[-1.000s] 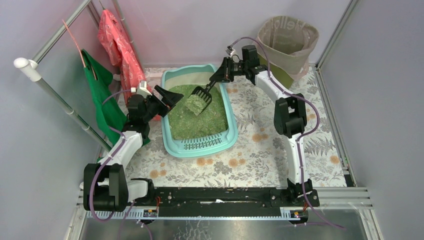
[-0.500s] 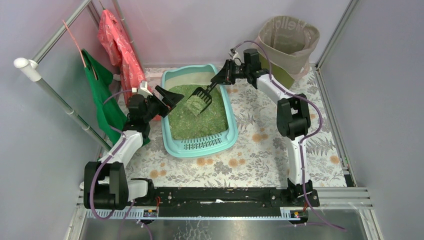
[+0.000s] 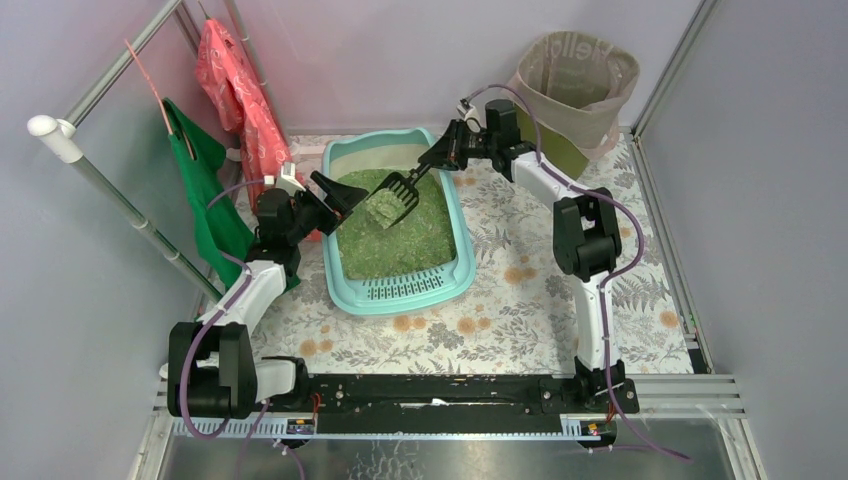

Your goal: Clean the litter box

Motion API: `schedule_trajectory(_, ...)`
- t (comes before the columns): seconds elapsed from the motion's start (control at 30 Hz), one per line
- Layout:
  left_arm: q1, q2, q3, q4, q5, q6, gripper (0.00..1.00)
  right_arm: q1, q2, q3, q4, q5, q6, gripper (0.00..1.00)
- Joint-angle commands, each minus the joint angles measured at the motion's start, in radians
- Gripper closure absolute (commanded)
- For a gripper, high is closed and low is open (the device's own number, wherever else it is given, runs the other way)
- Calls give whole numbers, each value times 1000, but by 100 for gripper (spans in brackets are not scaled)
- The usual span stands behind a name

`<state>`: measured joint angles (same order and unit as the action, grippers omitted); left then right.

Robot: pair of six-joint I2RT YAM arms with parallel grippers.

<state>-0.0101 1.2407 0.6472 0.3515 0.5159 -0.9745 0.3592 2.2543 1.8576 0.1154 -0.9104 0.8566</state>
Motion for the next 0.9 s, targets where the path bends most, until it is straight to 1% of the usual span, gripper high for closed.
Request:
schedule_trajectory(0.0, 9, -3, -2, 51, 13, 4, 2, -22, -63, -31, 159, -15, 89, 100)
schedule_trajectory(0.03, 9, -8, -1, 51, 16, 6, 2, -35, -83, -112, 260, 17, 159, 100)
schedule_trajectory(0.07, 9, -15, 1, 45, 14, 10, 2, -26, -64, -85, 221, -9, 152, 100)
schedule_trajectory(0.1, 9, -18, 2, 35, 9, 15, 2, -6, -29, -21, 137, -70, 110, 100)
schedule_trajectory(0.13, 9, -16, 2, 27, 4, 18, 2, -2, -18, -12, 138, -87, 103, 100)
schedule_trajectory(0.2, 9, -14, 3, 26, 8, 17, 2, -48, -52, -117, 322, -32, 214, 100)
schedule_trajectory(0.23, 9, -19, 3, 28, 12, 17, 2, -55, -51, -121, 345, -26, 241, 100)
schedule_trajectory(0.3, 9, -22, 2, 24, 5, 19, 2, -21, -14, -49, 271, -100, 214, 100)
schedule_trajectory(0.33, 9, -17, 5, 21, 2, 21, 2, -23, -21, -93, 342, -93, 254, 100)
schedule_trajectory(0.37, 9, -13, 7, 21, 4, 20, 2, -44, -39, -153, 458, -57, 330, 100)
schedule_trajectory(0.4, 9, -15, 8, 22, 8, 20, 2, -56, -46, -194, 527, -27, 386, 100)
schedule_trajectory(0.43, 9, -18, 7, 23, 7, 20, 2, -41, -35, -176, 515, -47, 388, 100)
schedule_trajectory(0.47, 9, -21, 7, 21, 8, 19, 2, -19, -15, -151, 489, -98, 389, 100)
schedule_trajectory(0.5, 9, -20, 7, 17, 7, 21, 2, -13, -17, -179, 548, -112, 446, 100)
schedule_trajectory(0.53, 9, -19, 9, 6, 7, 25, 2, -38, -31, -225, 651, -90, 508, 100)
schedule_trajectory(0.57, 9, -24, 10, 0, 7, 29, 2, -73, -48, -262, 695, -62, 520, 100)
schedule_trajectory(0.6, 9, -31, 6, 0, 6, 30, 2, -77, -60, -249, 633, -53, 458, 100)
schedule_trajectory(0.63, 9, -36, 2, 1, 1, 31, 2, -62, -62, -204, 487, -68, 343, 100)
schedule_trajectory(0.67, 10, -35, 0, 3, -5, 30, 2, -49, -69, -173, 370, -70, 267, 100)
schedule_trajectory(0.7, 9, -30, 2, 4, -6, 30, 2, -49, -84, -182, 350, -56, 250, 100)
schedule_trajectory(0.77, 9, -22, 10, 3, 0, 28, 2, -50, -104, -224, 379, -14, 243, 100)
schedule_trajectory(0.8, 9, -20, 8, 12, 1, 21, 2, -31, -86, -191, 278, -41, 190, 100)
schedule_trajectory(0.83, 9, -17, 6, 23, 2, 16, 2, -18, -75, -155, 250, -65, 165, 100)
schedule_trajectory(0.87, 9, -13, 8, 25, 6, 15, 2, -30, -90, -180, 331, -51, 206, 100)
